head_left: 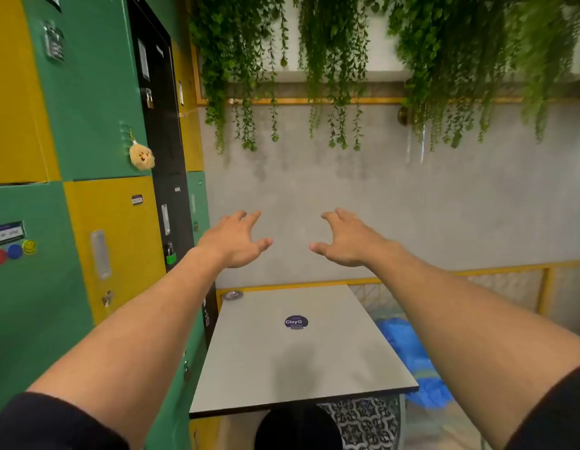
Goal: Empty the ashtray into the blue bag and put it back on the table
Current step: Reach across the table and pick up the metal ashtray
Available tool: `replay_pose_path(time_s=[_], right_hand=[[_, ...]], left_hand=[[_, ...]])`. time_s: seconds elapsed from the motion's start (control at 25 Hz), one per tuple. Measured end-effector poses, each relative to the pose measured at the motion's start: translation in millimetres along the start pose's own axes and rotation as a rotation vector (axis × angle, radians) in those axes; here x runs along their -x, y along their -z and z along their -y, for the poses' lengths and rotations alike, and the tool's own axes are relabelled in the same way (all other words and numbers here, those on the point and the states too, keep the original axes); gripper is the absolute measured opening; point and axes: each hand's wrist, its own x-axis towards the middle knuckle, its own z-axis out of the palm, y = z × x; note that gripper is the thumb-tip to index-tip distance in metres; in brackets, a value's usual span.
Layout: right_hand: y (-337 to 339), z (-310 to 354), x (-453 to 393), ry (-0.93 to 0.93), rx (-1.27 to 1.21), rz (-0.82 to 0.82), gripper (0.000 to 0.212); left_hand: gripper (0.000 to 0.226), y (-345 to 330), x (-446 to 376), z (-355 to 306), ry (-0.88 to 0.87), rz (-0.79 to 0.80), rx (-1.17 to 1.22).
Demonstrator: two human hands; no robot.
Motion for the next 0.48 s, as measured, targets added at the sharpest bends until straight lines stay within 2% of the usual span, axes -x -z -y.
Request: replay_pose_path(time_s=[0.2,0.48], right_hand=[[-36.2,-21.1,-18.9,-0.019,0.023,0.051,0.083],[-81.5,-84.6,-68.3,-0.002,0.051,0.109,0.083]], left_hand=[[0.080,-36.3,-17.0,5.3,0.035,0.075,-0.047],[0.080,-107.2,-59.1,-5.0,0.093,0.152,-0.035]])
